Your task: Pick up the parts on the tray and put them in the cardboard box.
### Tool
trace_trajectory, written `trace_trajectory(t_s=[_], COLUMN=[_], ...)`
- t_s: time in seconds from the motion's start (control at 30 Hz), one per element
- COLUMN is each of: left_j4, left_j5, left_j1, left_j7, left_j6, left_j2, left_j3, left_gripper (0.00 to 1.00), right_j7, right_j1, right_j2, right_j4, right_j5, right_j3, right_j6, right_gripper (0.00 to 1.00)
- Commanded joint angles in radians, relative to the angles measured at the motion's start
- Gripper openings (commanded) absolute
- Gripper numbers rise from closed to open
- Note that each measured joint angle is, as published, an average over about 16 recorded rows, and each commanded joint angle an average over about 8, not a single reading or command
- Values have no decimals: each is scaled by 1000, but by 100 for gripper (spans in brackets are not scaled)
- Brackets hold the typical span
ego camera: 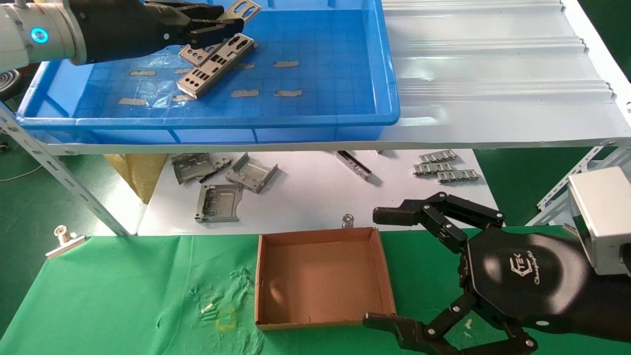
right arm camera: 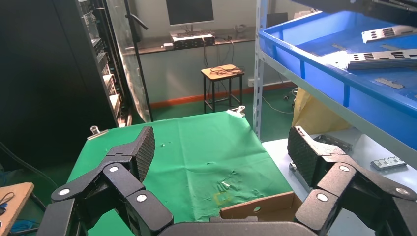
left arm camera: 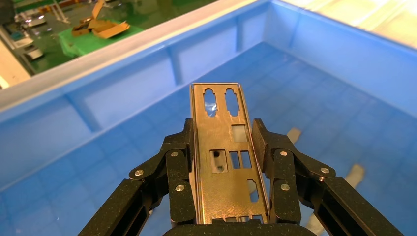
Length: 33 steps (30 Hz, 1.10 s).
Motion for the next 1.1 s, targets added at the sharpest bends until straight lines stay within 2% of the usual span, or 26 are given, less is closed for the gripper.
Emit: trace_trajectory(t_s=[0.03, 0.2, 0.47, 0.6, 0.77, 0.97, 1.1], left_j4=[-1, -15, -55, -106, -256, -508, -574], left_j5=[-3, -15, -22, -26, -62, -159, -213], left_j1=[-7, -14, 3, 35, 111, 249, 312], left_j7=[1, 13, 78, 119, 139, 149, 155], left_j6=[12, 120, 410, 510, 535, 530, 517], left_j2=[-2, -10, -26, -31, -59, -126, -143], left_j3=[-2, -9, -7, 7, 61, 186, 265], left_gripper=[0, 0, 0, 0, 0, 0, 0], right_j7=[0, 0, 0, 0, 0, 0, 0], right_j1=[0, 0, 0, 0, 0, 0, 0], right_j2=[0, 0, 0, 0, 0, 0, 0], right_j4=[0, 0, 0, 0, 0, 0, 0], right_j5=[0, 0, 0, 0, 0, 0, 0], right_j3=[0, 0, 0, 0, 0, 0, 0], right_j6=[0, 0, 0, 0, 0, 0, 0], right_gripper=[100, 100, 100, 100, 100, 100, 100])
